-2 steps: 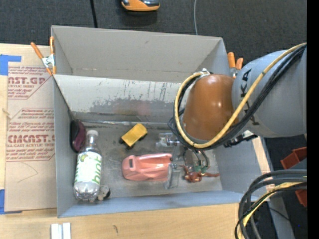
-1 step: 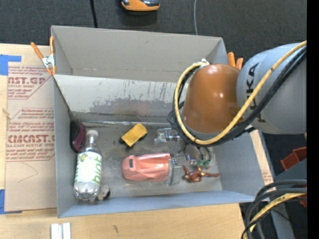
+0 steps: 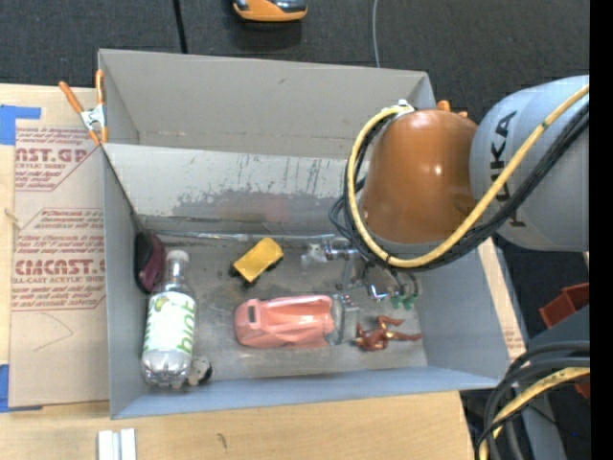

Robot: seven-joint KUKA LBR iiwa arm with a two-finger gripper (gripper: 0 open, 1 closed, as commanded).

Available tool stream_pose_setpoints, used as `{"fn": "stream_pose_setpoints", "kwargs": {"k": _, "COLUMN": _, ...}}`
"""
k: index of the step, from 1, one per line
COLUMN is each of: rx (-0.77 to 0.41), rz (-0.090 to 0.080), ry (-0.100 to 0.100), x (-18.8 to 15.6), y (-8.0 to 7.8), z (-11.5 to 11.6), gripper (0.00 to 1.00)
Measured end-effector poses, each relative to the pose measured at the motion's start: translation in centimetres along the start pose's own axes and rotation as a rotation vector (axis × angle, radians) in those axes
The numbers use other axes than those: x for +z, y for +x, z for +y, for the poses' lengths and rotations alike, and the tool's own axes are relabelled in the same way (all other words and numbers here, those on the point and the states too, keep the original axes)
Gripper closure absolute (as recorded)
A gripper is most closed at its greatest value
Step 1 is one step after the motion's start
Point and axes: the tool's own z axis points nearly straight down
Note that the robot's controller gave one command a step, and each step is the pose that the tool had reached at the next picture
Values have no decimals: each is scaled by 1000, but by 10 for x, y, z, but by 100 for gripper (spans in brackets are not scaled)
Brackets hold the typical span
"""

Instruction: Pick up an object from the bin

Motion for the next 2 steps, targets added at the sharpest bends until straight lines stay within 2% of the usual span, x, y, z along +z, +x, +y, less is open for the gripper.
{"fn": "stream_pose_setpoints", "kwargs": {"k": 1, "rx": -152, "rz": 7, "ry": -1, "x": 68, "y": -2, "z": -1, "gripper": 0}}
{"fn": "stream_pose_setpoints", "kwargs": {"k": 2, "rx": -337, "rz": 14, "ry": -3, "x": 94, "y": -20, "z": 3, "gripper": 0}}
